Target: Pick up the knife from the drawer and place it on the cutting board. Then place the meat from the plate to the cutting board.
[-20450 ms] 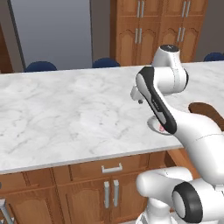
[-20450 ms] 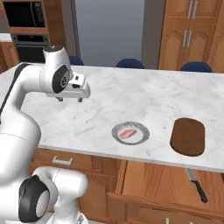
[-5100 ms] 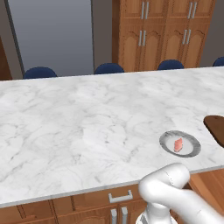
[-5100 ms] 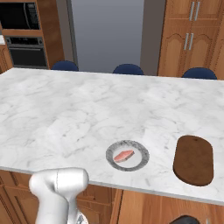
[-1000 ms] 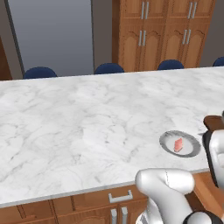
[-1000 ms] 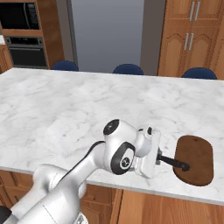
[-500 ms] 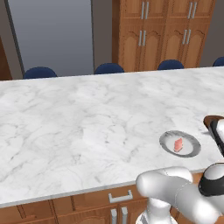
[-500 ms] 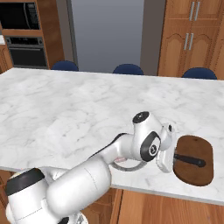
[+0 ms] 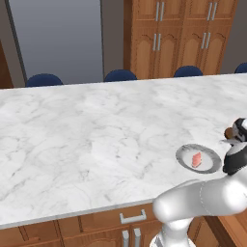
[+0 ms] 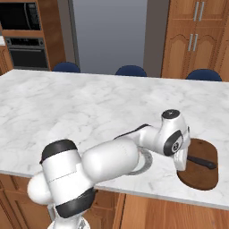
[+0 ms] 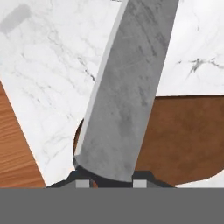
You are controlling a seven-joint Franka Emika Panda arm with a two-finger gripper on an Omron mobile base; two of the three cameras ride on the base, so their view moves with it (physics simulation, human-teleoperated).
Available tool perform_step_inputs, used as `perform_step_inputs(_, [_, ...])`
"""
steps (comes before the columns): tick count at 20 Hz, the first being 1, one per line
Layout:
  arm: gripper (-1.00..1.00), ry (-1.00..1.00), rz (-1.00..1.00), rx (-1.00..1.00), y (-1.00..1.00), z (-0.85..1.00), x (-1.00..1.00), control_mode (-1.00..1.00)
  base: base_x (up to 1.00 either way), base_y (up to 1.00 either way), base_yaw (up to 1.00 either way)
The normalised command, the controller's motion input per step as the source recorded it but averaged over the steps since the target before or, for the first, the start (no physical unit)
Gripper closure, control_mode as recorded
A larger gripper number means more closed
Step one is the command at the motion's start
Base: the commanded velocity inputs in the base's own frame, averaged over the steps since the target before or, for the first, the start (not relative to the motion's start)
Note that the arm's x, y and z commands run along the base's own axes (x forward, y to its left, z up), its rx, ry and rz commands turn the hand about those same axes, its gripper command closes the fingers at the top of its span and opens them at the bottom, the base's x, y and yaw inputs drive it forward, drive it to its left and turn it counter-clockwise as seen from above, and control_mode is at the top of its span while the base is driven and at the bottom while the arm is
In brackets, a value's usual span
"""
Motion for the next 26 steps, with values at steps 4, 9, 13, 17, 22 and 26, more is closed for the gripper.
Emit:
perform_step_inputs(4, [1.0,0.0,0.05,0.18,-0.38,-0.17,0.28,-1.0,0.0,0.0,0.0])
perform_step_inputs(9, [1.0,0.0,0.04,0.09,-0.24,-0.41,0.14,-1.0,0.0,0.0,0.0])
perform_step_inputs(13, [1.0,0.0,0.02,0.03,-0.04,-0.52,0.1,-1.0,0.0,0.0,0.0])
perform_step_inputs(17, [1.0,0.0,0.0,0.01,-0.01,-0.46,0.19,-1.0,0.0,0.0,0.0])
perform_step_inputs(22, [1.0,0.0,0.0,0.0,-0.02,-0.48,0.09,-1.0,0.0,0.0,0.0])
perform_step_inputs(26, [1.0,0.01,0.0,0.0,-0.03,-0.43,0.0,-1.0,0.0,0.0,0.0])
